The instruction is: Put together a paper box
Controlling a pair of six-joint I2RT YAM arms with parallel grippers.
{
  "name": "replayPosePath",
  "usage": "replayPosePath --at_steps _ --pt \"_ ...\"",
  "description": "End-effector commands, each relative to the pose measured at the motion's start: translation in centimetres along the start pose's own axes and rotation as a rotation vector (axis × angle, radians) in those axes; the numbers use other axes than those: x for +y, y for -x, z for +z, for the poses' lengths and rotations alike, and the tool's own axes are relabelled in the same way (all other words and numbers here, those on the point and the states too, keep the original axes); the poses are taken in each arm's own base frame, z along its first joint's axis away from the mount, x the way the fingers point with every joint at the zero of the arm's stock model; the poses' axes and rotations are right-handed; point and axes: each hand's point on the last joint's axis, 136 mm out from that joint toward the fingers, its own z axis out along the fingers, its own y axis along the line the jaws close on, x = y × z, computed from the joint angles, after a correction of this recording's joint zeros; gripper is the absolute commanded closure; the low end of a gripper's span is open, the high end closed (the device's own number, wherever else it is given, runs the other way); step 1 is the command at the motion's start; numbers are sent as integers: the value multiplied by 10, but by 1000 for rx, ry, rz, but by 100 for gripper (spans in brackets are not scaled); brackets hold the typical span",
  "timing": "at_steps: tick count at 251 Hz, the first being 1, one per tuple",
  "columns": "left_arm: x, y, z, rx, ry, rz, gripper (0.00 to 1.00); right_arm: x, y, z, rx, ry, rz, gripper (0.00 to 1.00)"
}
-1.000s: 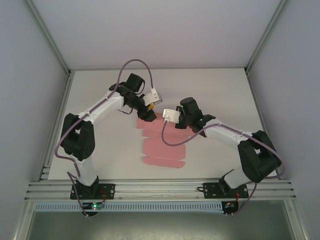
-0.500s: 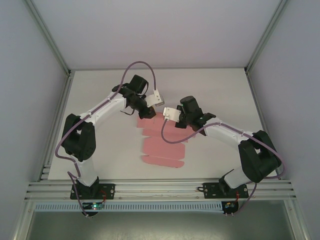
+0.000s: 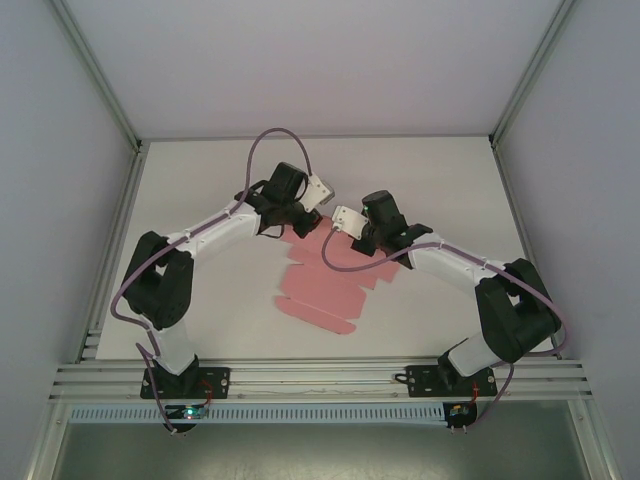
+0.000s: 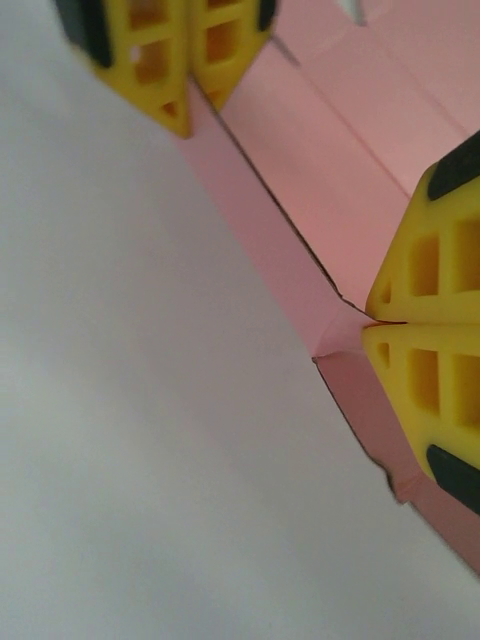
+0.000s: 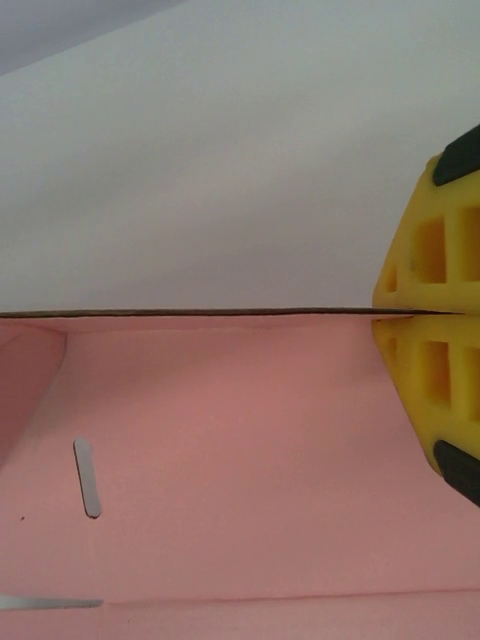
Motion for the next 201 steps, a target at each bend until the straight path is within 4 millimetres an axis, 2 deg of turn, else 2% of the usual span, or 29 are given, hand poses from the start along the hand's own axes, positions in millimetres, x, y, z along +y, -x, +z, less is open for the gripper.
replayPosePath --at_steps 1,42,92,142,171,201 --pt "13 17 -2 -104 112 -182 100 -21 46 -12 -141 -59 121 100" --pt "4 28 -1 -264 194 -239 100 -27 58 -13 -149 -95 281 100" --pt "8 22 0 -348 293 -341 100 -26 66 -19 -160 -93 401 100" --pt "-10 28 12 -472 175 -441 100 -13 82 -27 -208 -51 405 100" --pt "-16 28 19 -480 130 -469 100 -15 80 -28 -194 -88 407 100" --pt "-16 24 15 -492 134 -465 100 -18 72 -28 -174 -131 388 100"
